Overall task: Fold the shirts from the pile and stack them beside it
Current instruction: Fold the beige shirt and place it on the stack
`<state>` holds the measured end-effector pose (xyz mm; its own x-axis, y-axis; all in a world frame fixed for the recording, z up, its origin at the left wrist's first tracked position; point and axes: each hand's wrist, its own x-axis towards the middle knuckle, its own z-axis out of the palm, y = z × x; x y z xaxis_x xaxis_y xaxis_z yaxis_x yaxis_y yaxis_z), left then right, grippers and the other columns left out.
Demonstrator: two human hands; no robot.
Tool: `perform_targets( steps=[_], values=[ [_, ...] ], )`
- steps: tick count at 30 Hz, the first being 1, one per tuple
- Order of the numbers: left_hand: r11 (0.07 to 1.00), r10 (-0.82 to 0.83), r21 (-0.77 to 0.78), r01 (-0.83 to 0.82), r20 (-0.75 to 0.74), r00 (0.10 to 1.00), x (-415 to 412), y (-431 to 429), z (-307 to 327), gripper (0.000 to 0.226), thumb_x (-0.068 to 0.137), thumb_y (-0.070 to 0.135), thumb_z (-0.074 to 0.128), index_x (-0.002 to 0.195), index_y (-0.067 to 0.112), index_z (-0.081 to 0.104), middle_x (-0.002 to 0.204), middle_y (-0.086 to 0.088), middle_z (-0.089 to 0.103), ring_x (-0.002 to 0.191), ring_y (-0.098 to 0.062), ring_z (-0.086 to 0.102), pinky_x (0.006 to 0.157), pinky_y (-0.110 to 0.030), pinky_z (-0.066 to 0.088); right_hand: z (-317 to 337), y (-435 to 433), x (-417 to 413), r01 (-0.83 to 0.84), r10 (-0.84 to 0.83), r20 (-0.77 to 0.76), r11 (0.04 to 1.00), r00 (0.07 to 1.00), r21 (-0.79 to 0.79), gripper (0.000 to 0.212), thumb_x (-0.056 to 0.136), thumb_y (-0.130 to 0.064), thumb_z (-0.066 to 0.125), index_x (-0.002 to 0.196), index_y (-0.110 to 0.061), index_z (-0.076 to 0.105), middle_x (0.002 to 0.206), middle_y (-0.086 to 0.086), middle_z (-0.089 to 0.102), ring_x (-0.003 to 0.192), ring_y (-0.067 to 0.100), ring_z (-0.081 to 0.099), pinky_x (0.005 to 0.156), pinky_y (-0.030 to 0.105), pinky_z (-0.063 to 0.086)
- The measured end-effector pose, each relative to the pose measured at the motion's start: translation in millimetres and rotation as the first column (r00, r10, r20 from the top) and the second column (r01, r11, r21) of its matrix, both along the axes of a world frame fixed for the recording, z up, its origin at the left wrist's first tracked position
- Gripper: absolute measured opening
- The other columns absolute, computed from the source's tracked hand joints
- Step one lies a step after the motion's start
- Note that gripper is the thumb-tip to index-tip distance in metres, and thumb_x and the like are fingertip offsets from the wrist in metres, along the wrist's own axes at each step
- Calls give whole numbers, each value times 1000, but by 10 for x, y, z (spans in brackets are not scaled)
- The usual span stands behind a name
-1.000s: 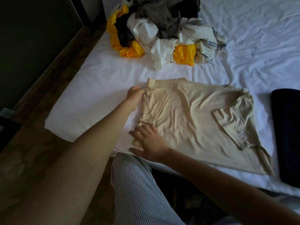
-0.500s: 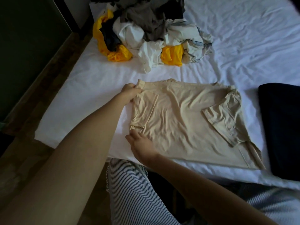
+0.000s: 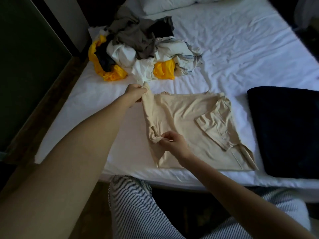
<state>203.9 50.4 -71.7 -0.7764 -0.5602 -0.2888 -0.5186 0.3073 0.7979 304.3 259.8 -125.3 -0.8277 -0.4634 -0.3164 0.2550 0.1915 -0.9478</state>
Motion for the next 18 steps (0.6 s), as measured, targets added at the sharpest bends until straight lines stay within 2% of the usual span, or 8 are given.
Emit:
perform_targets(
  steps=[2, 4, 8, 12, 14, 16, 18],
  values=[
    [999, -14, -29, 15, 13, 1000, -85, 139, 91, 14, 91, 16, 56, 78, 13, 54, 81, -7, 53, 72, -18, 52, 66, -27, 45, 63, 174, 4, -13, 15, 35, 998, 999, -58, 17, 84, -2, 65, 74, -15, 58, 68, 0, 54, 64, 11, 53, 61, 26, 48],
    [998, -36, -51, 37, 20, 999, -182, 297, 163, 18, 89, 15, 56, 71, 12, 51, 75, -8, 51, 65, -18, 50, 62, -27, 45, 114, 366, 12, 3, 3, 54, 995, 999, -98, 14, 85, -2, 64, 77, -12, 57, 71, 1, 54, 66, 13, 55, 60, 23, 50],
    [994, -110, -29, 110, -7, 994, -374, 700, 211, 21, 85, 10, 59, 68, 14, 48, 68, -6, 48, 61, -18, 49, 61, -28, 46, 134, 829, -7, 111, -103, 62, 985, 993, -132, 15, 84, 0, 65, 76, -9, 55, 69, 5, 56, 63, 13, 57, 62, 25, 52],
    [982, -188, -32, 188, 2, 982, -575, 1209, 161, 18, 81, 9, 64, 69, 11, 50, 66, -11, 50, 55, -19, 52, 51, -26, 45, 100, 1295, -64, 223, -207, 110, 960, 972, -171, 18, 84, 3, 64, 74, -8, 53, 67, 6, 53, 56, 6, 57, 58, 21, 52],
    [975, -219, -42, 219, 7, 976, -702, 1478, 111, 12, 77, 9, 67, 82, 4, 56, 73, -14, 56, 60, -23, 58, 54, -29, 48, 57, 1499, -83, 304, -276, 170, 938, 946, -168, 16, 84, 4, 63, 80, -6, 52, 72, 9, 57, 58, 9, 60, 56, 20, 54],
    [961, -272, -42, 274, 56, 961, -806, 1740, 49, 11, 79, 6, 66, 85, 1, 57, 67, -12, 56, 56, -20, 56, 58, -32, 52, 11, 1686, -92, 349, -323, 184, 927, 928, -138, 16, 84, 5, 64, 82, -3, 50, 77, 15, 60, 63, 15, 63, 55, 22, 55],
    [960, -276, -14, 279, 115, 954, -892, 1950, -31, 8, 82, 3, 64, 86, 0, 58, 66, -11, 57, 54, -17, 56, 66, -34, 56, -39, 1833, -98, 342, -321, 173, 934, 931, -106, 17, 84, 6, 62, 78, -3, 49, 77, 18, 60, 61, 14, 65, 54, 22, 55]
  ],
)
